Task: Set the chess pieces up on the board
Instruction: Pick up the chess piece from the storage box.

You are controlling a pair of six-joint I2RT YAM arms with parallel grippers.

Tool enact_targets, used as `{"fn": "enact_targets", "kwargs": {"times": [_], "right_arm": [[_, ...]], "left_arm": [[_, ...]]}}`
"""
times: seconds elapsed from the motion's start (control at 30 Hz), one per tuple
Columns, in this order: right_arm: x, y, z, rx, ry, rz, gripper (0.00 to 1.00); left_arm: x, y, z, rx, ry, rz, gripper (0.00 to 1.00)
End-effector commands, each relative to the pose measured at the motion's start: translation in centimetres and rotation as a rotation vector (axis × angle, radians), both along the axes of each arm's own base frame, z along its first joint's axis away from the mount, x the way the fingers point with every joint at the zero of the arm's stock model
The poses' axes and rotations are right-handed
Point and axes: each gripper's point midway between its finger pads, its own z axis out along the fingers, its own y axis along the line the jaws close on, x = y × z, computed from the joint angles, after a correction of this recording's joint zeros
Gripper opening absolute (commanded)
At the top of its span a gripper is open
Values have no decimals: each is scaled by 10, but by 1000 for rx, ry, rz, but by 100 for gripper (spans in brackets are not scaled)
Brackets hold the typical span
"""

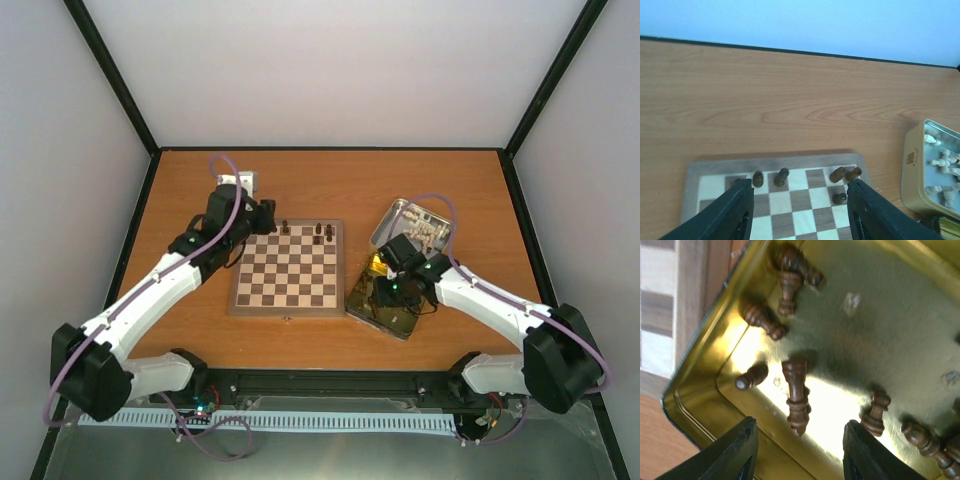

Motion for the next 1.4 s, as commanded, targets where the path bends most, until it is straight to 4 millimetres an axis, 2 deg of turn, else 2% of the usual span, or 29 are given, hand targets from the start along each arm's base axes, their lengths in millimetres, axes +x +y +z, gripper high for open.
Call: {"fn": "enact_targets", "kwargs": {"times": [0.0,0.1,0.27,0.4,0.6,0.8,0.93,1.03,1.1,1.17,1.37], "right_arm": [[-17,2,-2,-14,119,80,47],[-20,8,-8,-17,180,104,45],[-10,18,-19,-39,224,138,41],[-5,20,-32,-71,256,147,37],[4,12,-45,-151,254,136,33],[23,4,-51,-234,200,98,19],[36,1,-49,-262,157,62,19],[42,5,-47,-252,138,57,31],[44,7,-47,-245,135,57,34],[47,9,-48,-241,128,53,33],[50,9,-52,-248,132,46,21]], "left_arm": [[-6,20,10,-81,-48,76,54],[-7,24,6,-107,-47,107,55],[7,19,28,-150,-79,128,55],[15,20,24,-108,-43,149,55],[21,16,29,-107,-25,150,55],[26,15,37,-99,-31,152,55],[27,14,40,-96,-38,145,55],[28,13,40,-88,-37,139,55],[29,13,40,-82,-37,137,55],[29,12,40,-79,-34,132,55],[27,9,40,-82,-27,113,55]]}}
